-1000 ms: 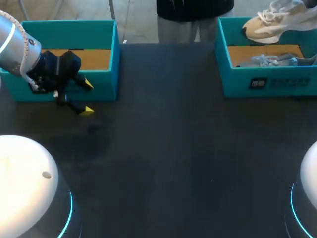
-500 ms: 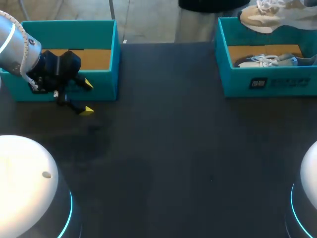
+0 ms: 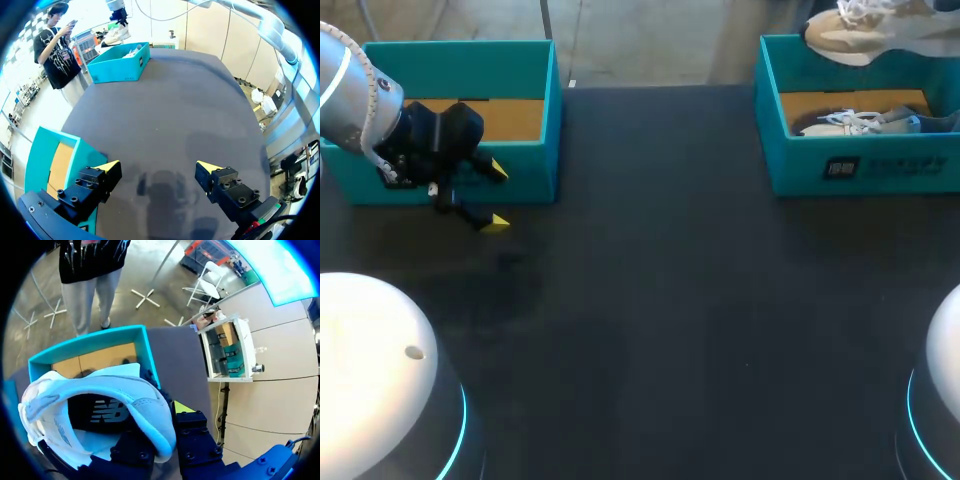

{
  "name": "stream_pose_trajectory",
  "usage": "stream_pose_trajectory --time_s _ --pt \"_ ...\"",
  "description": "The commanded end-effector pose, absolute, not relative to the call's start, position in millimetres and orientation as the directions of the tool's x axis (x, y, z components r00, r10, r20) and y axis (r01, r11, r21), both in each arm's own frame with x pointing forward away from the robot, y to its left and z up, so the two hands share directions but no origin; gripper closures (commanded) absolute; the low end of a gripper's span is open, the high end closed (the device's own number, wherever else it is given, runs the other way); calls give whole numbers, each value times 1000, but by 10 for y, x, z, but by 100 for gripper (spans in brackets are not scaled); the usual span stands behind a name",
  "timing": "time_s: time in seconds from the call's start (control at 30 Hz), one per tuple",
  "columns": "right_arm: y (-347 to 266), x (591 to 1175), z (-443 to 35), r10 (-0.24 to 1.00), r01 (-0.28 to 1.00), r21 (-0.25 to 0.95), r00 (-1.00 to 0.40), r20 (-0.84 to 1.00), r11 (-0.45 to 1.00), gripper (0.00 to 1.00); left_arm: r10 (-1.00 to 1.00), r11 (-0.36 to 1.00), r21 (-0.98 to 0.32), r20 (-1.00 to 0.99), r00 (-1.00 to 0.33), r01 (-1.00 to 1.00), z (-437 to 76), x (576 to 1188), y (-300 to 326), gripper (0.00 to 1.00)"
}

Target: Take the shoe out of the shoebox, open the shoe tongue, remove and reinsert the insole, then place the shoe into the shoebox

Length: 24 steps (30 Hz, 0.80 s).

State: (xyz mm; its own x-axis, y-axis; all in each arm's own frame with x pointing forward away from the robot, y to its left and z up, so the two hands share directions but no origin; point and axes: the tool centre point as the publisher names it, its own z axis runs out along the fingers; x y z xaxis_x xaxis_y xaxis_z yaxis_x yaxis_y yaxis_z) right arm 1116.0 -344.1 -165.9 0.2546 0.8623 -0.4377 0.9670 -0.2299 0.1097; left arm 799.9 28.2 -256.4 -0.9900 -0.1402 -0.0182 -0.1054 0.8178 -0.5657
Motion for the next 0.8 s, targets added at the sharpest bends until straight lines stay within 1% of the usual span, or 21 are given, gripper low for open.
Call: stream_pose_trajectory --time_s 0.03,0.4,0.8 --pt "-3402 11164 -1797 861 966 143 257 -439 -215 100 -141 819 -564 -19 -990 -106 -2562 7994 284 0" --pt "-3384 11288 -2224 858 951 206 298 -418 -230 100 -141 819 -564 -19 -990 -106 -2562 7994 284 0" --pt "-3324 11514 -2474 861 950 245 286 -421 -195 100 -141 819 -564 -19 -990 -106 -2562 7994 284 0"
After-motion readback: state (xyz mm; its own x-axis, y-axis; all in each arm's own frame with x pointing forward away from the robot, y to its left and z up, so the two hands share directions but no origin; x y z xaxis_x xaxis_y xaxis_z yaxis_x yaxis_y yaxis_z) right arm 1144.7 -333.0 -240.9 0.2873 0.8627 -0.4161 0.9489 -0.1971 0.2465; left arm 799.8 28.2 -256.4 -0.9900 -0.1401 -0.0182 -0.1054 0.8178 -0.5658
